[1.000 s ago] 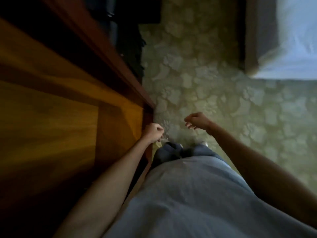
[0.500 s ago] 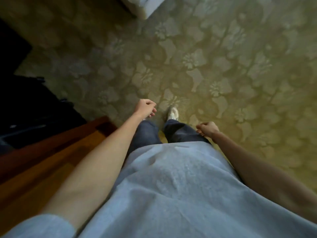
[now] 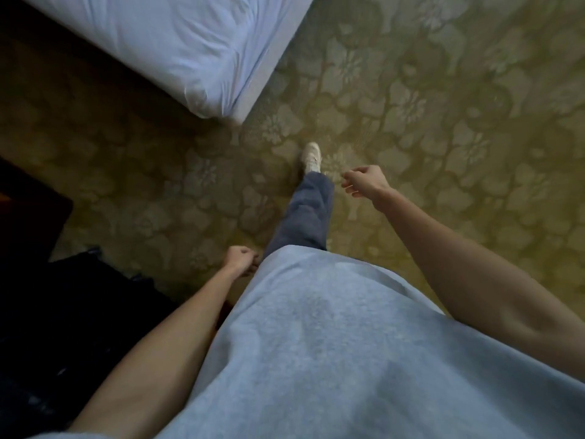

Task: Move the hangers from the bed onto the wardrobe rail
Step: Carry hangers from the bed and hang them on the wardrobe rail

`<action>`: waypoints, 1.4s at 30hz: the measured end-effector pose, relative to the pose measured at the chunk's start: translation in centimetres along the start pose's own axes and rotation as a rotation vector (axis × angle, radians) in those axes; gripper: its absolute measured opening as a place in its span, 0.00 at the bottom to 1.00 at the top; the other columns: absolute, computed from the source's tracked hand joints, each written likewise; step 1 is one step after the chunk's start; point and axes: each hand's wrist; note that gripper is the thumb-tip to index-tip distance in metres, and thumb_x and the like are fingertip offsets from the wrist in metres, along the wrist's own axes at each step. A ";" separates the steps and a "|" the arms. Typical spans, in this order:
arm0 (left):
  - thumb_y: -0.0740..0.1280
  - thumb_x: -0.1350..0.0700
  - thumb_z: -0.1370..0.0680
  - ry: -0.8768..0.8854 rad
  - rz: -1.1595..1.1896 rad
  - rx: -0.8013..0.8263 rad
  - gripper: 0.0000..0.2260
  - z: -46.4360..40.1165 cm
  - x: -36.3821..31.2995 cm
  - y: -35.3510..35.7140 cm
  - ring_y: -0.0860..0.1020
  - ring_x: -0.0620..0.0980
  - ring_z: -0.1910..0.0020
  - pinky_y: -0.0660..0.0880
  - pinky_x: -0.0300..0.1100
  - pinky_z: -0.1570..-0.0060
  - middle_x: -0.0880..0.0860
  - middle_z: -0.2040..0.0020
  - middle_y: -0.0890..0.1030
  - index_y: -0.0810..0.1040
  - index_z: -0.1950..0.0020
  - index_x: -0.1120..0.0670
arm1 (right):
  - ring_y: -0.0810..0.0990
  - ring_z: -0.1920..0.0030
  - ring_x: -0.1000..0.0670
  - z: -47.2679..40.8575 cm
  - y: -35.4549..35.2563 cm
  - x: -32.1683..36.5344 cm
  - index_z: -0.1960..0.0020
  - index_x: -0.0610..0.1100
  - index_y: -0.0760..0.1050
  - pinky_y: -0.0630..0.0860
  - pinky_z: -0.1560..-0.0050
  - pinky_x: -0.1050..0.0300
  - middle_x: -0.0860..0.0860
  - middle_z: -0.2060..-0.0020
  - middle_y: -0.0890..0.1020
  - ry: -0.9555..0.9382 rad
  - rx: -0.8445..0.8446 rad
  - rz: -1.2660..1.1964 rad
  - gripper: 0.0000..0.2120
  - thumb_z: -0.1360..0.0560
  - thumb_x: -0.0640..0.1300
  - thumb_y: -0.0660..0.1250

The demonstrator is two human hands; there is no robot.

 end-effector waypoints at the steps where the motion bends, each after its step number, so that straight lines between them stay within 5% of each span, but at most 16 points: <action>1: 0.65 0.63 0.19 -0.015 0.002 0.011 0.12 -0.4 -1.9 -0.9 0.74 0.41 0.80 0.68 0.30 0.82 0.53 0.68 0.78 0.78 0.63 0.58 | 0.82 0.62 0.53 -1.4 -0.9 2.2 0.44 0.41 0.81 0.79 0.60 0.58 0.49 0.60 0.85 0.009 -0.008 0.010 0.10 0.21 0.44 0.65; 5: 0.65 0.64 0.20 -0.037 0.044 0.001 0.14 -2.8 -13.3 -4.5 0.73 0.43 0.82 0.69 0.33 0.81 0.51 0.76 0.77 0.78 0.66 0.59 | 0.81 0.62 0.50 -5.7 -5.6 9.4 0.46 0.39 0.83 0.80 0.57 0.55 0.46 0.58 0.85 0.065 -0.053 0.075 0.11 0.21 0.44 0.66; 13: 0.66 0.59 0.19 0.348 0.072 0.080 0.06 -4.4 -47.2 -9.1 0.77 0.43 0.74 0.73 0.34 0.75 0.53 0.64 0.83 0.82 0.53 0.58 | 0.78 0.64 0.48 -10.1 -17.4 14.8 0.48 0.37 0.83 0.79 0.55 0.50 0.45 0.62 0.84 0.295 -0.189 -0.018 0.10 0.23 0.42 0.66; 18: 0.66 0.57 0.19 0.487 0.051 0.096 0.07 -5.1 -65.6 -8.8 0.81 0.46 0.66 0.77 0.37 0.67 0.52 0.60 0.85 0.82 0.54 0.55 | 0.76 0.66 0.48 -14.0 -24.2 17.5 0.47 0.36 0.80 0.74 0.63 0.55 0.46 0.64 0.81 0.427 -0.206 -0.123 0.08 0.21 0.39 0.65; 22: 0.65 0.57 0.18 0.489 0.036 0.079 0.07 -6.2 -76.6 -8.1 0.81 0.47 0.65 0.78 0.37 0.66 0.53 0.60 0.85 0.82 0.51 0.56 | 0.71 0.76 0.52 -18.7 -30.2 22.6 0.58 0.38 0.75 0.67 0.77 0.65 0.46 0.70 0.74 0.464 -0.177 -0.182 0.08 0.21 0.36 0.63; 26: 0.65 0.58 0.18 0.394 -0.028 0.086 0.07 -6.7 -82.5 -8.1 0.79 0.47 0.68 0.75 0.38 0.68 0.54 0.61 0.84 0.82 0.51 0.58 | 0.74 0.74 0.50 -24.2 -36.2 30.0 0.59 0.38 0.78 0.70 0.73 0.60 0.45 0.69 0.78 0.460 -0.181 -0.150 0.09 0.22 0.37 0.65; 33: 0.66 0.59 0.19 0.184 0.003 0.004 0.08 -8.9 -85.4 -11.1 0.76 0.48 0.71 0.72 0.36 0.74 0.55 0.64 0.82 0.82 0.56 0.59 | 0.82 0.58 0.47 -35.7 -42.9 49.7 0.55 0.42 0.80 0.81 0.54 0.52 0.44 0.58 0.85 0.136 -0.074 0.021 0.08 0.22 0.42 0.64; 37: 0.66 0.59 0.19 0.068 0.060 -0.013 0.10 -10.2 -86.2 -12.8 0.77 0.49 0.72 0.73 0.37 0.73 0.55 0.66 0.82 0.84 0.52 0.63 | 0.82 0.59 0.49 -40.9 -44.8 61.4 0.55 0.44 0.82 0.81 0.56 0.55 0.46 0.59 0.86 -0.053 -0.030 0.095 0.08 0.24 0.44 0.65; 42: 0.67 0.60 0.24 -0.089 0.149 0.004 0.08 -12.5 -90.9 -13.3 0.75 0.54 0.72 0.71 0.40 0.70 0.57 0.69 0.80 0.82 0.62 0.62 | 0.81 0.63 0.54 -47.1 -46.8 71.9 0.56 0.45 0.83 0.77 0.60 0.60 0.50 0.62 0.84 -0.162 0.049 0.204 0.08 0.24 0.43 0.65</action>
Point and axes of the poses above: each hand's wrist, its own z-axis away from the middle knuckle, its own y-axis out of the palm, x = y × z
